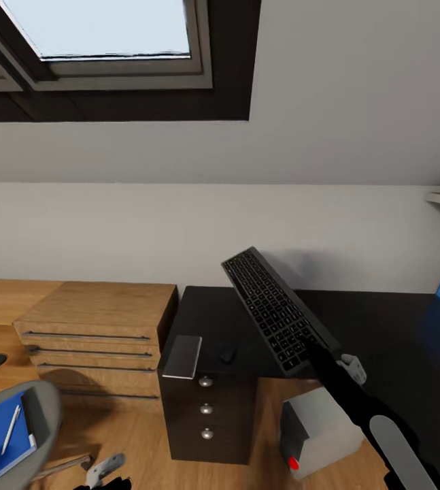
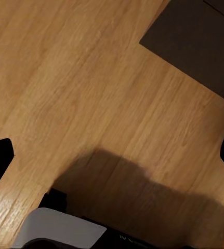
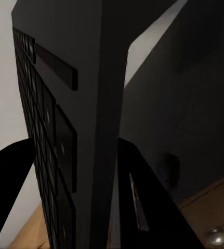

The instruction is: In the bedroom, organize the workspace by keeping the computer under the desk, ensuring the monitor is on the desk, placing the keyboard on the desk next to the monitor, placing the mouse on the desk next to the keyboard, moving the folder from the swivel chair onto the desk next to the mouse, stacking the notebook on top of the folder with the pen on top of the notebook, and positioning the swivel chair next to the desk.

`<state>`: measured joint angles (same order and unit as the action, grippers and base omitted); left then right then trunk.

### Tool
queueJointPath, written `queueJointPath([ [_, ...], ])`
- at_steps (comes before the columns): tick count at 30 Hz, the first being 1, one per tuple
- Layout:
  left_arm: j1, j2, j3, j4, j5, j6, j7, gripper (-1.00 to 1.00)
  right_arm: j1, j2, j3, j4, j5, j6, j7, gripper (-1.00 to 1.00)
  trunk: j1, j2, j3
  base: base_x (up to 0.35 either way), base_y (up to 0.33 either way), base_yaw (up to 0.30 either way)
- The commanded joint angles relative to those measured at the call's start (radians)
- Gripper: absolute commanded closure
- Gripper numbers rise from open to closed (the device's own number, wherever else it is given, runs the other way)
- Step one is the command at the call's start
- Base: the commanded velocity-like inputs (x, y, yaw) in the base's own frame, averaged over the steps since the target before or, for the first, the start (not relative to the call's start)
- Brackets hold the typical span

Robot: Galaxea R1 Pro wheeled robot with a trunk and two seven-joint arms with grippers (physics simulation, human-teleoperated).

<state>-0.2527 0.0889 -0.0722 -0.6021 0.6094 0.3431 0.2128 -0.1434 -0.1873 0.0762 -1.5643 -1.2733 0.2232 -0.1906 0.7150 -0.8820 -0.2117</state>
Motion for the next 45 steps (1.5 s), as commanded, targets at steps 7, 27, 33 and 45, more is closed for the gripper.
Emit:
queueJointPath([
  [7, 0.000, 0.003, -0.010, 0.087, 0.007, -0.035, 0.009, -1.00, -0.001, -0.002, 0.002, 0.000, -0.024, 0.001, 0.000, 1.00, -0.027, 0.048, 0.021, -0.313, 0.139, 0.000],
  [27, 0.000, -0.003, -0.011, 0.161, -0.045, -0.218, 0.013, -1.00, -0.001, -0.001, 0.002, 0.007, -0.090, -0.008, -0.001, 1.00, -0.104, 0.188, 0.083, -0.328, 0.068, -0.012],
  [33, 0.000, -0.001, -0.011, 0.167, -0.044, -0.220, 0.014, -1.00, -0.001, 0.001, 0.001, 0.013, -0.091, -0.008, -0.001, 1.00, -0.127, 0.230, 0.100, -0.340, 0.000, -0.196],
  [45, 0.000, 0.000, -0.011, 0.354, -0.043, -0.421, 0.010, -1.00, -0.001, 0.000, 0.000, 0.020, -0.148, -0.008, 0.002, 1.00, -0.173, 0.314, 0.135, -0.340, -0.075, -0.036],
])
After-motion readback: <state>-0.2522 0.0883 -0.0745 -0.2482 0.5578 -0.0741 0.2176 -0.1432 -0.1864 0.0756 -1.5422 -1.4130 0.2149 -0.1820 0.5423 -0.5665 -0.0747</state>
